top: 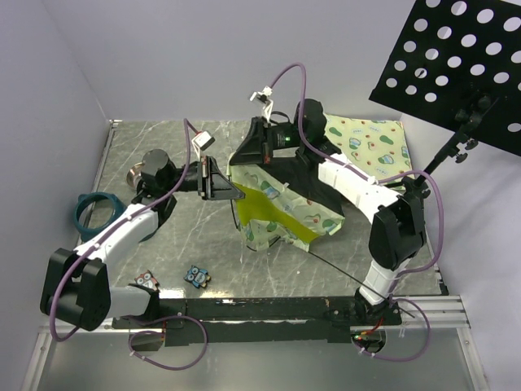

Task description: Set up the pet tent

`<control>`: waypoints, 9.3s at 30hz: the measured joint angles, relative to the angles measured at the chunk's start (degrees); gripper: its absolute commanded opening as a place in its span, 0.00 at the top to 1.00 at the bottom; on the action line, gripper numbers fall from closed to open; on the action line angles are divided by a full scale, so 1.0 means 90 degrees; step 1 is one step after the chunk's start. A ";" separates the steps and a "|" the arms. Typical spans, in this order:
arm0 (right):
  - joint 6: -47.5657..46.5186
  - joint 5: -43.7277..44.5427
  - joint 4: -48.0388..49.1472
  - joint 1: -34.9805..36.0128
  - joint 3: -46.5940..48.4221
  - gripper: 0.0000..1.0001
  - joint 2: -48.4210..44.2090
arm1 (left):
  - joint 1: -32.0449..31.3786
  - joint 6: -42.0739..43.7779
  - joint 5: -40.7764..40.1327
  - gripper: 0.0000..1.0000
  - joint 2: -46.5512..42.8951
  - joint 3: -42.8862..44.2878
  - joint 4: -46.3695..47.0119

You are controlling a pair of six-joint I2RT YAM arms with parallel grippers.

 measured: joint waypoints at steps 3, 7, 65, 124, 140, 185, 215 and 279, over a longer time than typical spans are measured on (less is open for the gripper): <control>-0.0002 0.0058 0.0053 0.0005 -0.0114 1.00 -0.0063 | -0.0015 0.0063 0.0087 0.99 0.0051 0.0078 -0.0087; -0.0002 0.0121 0.0153 0.0010 -0.0301 1.00 -0.0182 | -0.0051 0.0238 0.0177 0.99 0.0085 0.0204 -0.0299; -0.0483 -0.0843 -0.0100 -0.0243 -0.0138 1.00 -0.0245 | -0.0233 0.0690 0.0617 0.99 0.0301 0.0214 -0.1025; -0.4952 -0.0260 -0.4444 -0.0007 0.0685 1.00 -0.0867 | 0.0580 0.5707 -0.0083 0.11 0.0529 0.3189 -0.7363; -0.3317 0.0750 -0.2492 -0.0066 0.0916 0.60 -0.0216 | 0.0080 0.5663 -0.1957 0.65 0.0260 0.2744 -0.5680; -1.4775 0.0889 -0.8114 -0.1333 -0.2924 0.36 -0.2101 | 0.1955 1.3828 0.0942 0.99 0.4685 0.7189 -1.2172; -0.8041 0.1217 -0.4537 -0.0991 -0.3019 1.00 -0.3456 | 0.3781 0.7516 -0.1156 0.00 0.0634 0.3558 -0.6528; -0.3271 0.1042 -0.3701 -0.1268 -0.1676 1.00 -0.2543 | -0.2271 0.6535 0.0760 0.46 -0.2302 0.2555 -0.4243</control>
